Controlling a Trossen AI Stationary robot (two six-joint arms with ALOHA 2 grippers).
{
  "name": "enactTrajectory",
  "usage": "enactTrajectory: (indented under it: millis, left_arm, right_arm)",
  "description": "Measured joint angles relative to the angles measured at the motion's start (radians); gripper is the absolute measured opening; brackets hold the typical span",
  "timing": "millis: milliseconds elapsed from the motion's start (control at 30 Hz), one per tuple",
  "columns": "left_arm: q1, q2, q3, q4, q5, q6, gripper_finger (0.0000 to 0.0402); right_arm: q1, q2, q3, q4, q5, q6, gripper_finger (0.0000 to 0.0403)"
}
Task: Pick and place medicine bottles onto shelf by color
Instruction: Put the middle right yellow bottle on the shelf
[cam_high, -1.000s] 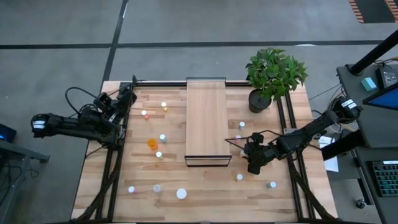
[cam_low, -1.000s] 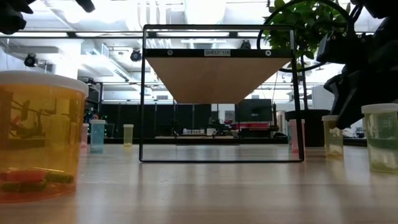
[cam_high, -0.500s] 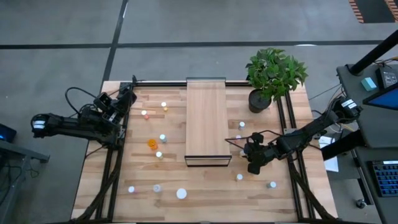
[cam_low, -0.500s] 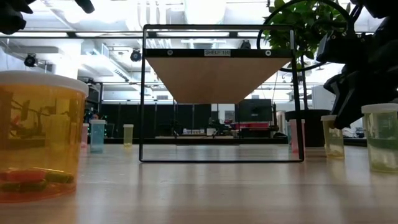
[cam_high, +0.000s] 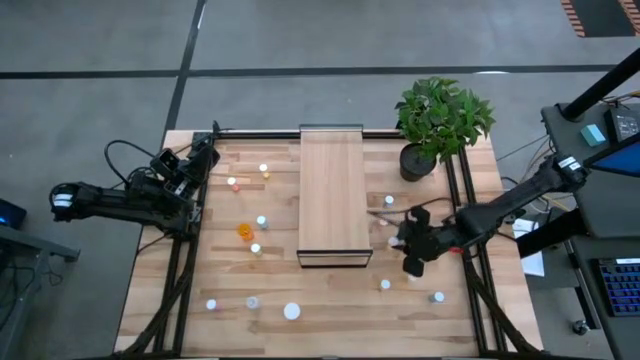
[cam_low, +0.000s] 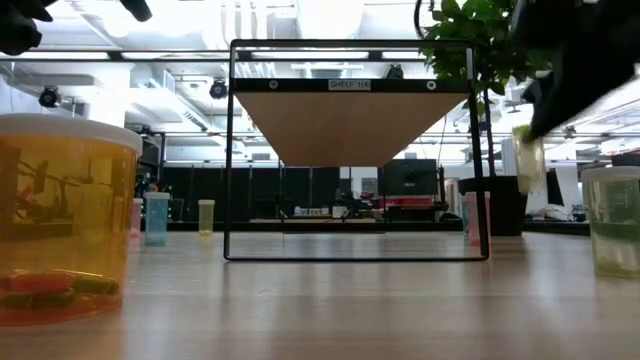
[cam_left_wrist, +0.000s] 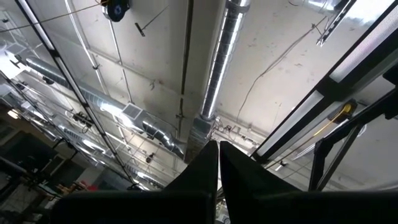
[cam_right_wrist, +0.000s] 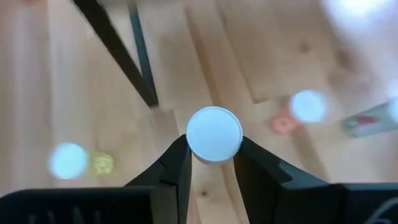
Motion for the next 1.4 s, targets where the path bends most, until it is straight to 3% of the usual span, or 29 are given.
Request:
enactTrajectory:
  millis: [167, 367, 700, 833, 1200, 1400]
  left_arm:
    - [0.000, 0.001, 0.000, 0.000, -0.031, 0.001, 0.0000]
    - [0.000, 0.002, 0.000, -0.001, -0.048, 0.002, 0.0000]
    - [0.000, 0.000, 0.000, -0.001, -0.053, 0.002, 0.0000]
    - [0.000, -0.006, 0.000, -0.001, -0.053, 0.001, 0.0000]
    - [0.000, -0.022, 0.000, 0.000, -0.052, 0.000, 0.0000]
    - [0.000, -0.027, 0.000, 0.000, -0.050, -0.001, 0.0000]
  right_arm:
    - [-0.003, -0.014, 0.234, -0.234, 0.007, 0.082, 0.0096]
    - [-0.071, 0.087, 0.514, -0.296, 0.054, 0.110, 0.0096]
    - [-0.347, 0.388, 0.956, -0.287, 0.047, -0.085, 0.0095]
    - [-0.469, 0.528, 1.117, -0.288, -0.066, -0.149, 0.0095]
    - [-0.700, 0.890, 1.430, -0.418, -0.107, -0.296, 0.0095]
    - [-0.777, 1.008, 1.528, -0.468, -0.108, -0.313, 0.0095]
